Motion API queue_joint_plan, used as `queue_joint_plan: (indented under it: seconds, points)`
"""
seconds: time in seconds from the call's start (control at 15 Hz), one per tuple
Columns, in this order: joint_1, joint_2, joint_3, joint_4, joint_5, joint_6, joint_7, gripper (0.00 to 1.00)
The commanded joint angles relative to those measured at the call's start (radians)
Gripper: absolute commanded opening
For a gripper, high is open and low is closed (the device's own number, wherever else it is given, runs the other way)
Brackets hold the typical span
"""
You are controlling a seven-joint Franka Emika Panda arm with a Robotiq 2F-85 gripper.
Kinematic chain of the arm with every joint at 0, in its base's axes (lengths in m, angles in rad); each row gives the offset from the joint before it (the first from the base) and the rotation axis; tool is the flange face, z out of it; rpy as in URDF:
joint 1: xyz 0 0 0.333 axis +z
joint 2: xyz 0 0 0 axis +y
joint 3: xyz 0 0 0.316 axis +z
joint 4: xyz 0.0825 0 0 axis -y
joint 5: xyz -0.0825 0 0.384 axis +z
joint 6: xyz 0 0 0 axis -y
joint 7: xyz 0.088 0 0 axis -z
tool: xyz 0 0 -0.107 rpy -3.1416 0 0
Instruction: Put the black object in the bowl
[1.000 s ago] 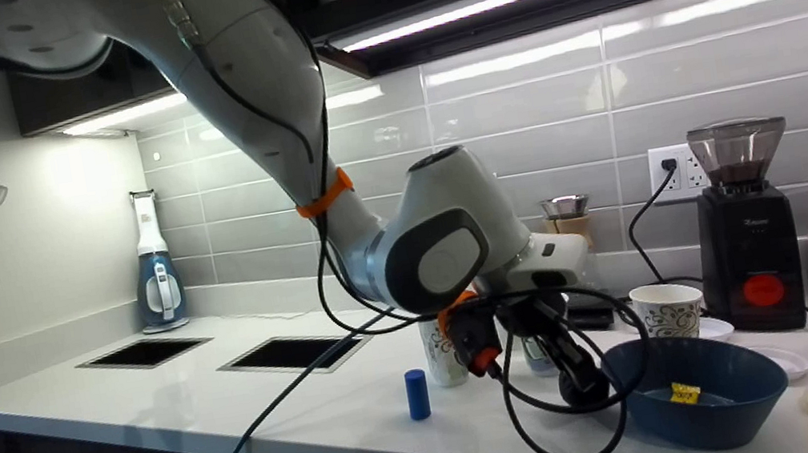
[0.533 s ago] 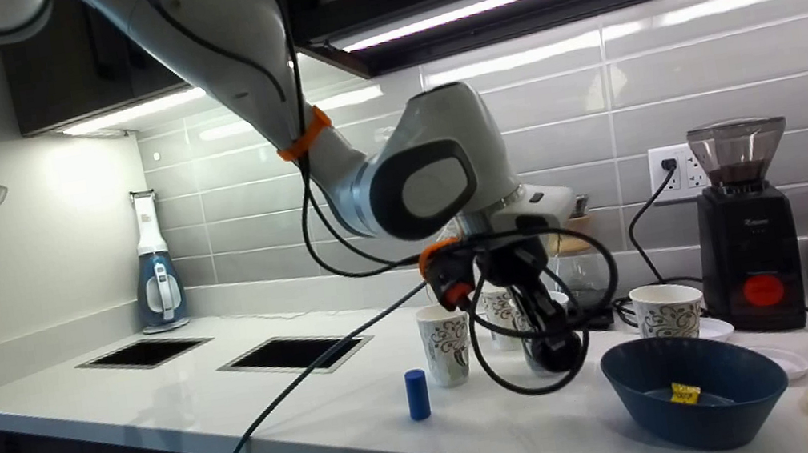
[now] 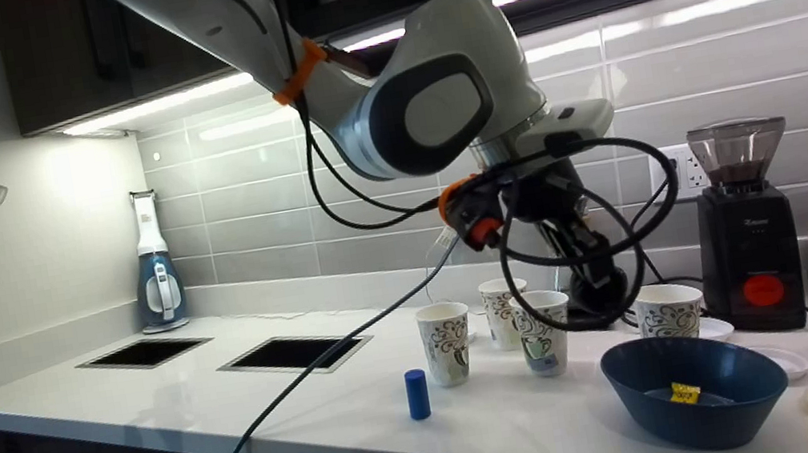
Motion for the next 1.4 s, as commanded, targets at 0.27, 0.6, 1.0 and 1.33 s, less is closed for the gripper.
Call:
queue_joint_plan:
  seconds: [0.27, 0.6, 1.0, 1.33]
  points:
    - [-0.106, 0.133, 0.076, 0.044, 0.176, 0.213, -0.182, 0.08]
    - [-0.183, 0.261, 0.163, 0.111, 0.203, 0.300, -0.279, 0.08]
    - [-0.201, 0.366, 0.152, 0.196, 0.159, 0.330, -0.289, 0.08]
    - [-0.244, 0.401, 0.198, 0.237, 0.168, 0.345, -0.329, 0.40]
